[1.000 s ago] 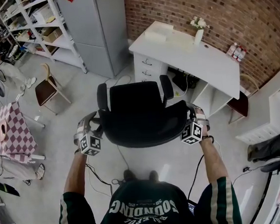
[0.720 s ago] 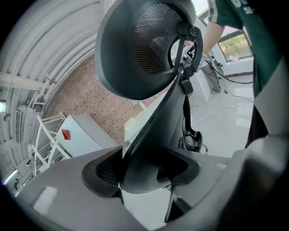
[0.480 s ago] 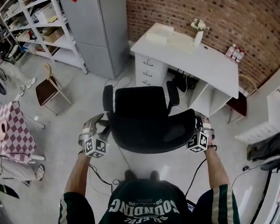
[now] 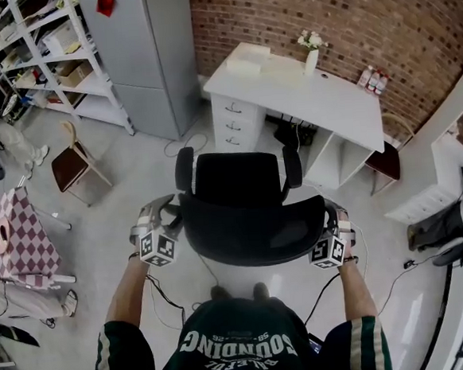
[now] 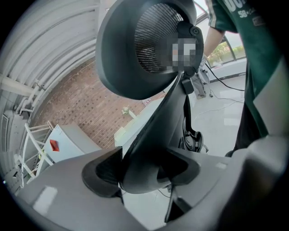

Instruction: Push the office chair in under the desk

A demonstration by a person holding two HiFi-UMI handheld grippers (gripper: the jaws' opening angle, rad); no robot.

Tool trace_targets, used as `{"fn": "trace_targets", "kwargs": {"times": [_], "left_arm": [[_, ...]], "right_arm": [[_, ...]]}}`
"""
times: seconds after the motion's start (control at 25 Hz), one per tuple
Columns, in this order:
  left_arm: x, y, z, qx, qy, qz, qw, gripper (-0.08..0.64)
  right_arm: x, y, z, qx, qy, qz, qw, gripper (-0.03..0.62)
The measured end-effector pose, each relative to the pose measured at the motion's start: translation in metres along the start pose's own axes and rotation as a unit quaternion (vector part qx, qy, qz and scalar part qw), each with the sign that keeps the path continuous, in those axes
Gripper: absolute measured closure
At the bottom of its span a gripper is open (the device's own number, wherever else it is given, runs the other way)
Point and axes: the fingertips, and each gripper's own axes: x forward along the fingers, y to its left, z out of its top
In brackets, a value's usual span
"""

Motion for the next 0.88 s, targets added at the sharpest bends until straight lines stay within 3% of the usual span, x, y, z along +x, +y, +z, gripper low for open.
{"fn": "trace_targets", "kwargs": {"times": [0.32, 0.88], "left_arm": [[0.01, -0.005, 0.009, 0.018, -0.028, -0.027, 0.9991, 0.287], [0.035, -0.004, 0.024, 0.03, -0.058, -0.054, 0.9964, 0.285]], "right_arm": [[-0.03, 0.009, -0.01, 0.02, 0.017, -0.031, 0.999, 0.336], [-0.043, 0.006, -0.024, 0.038, 0.053, -0.049, 0.997, 0.336]]}}
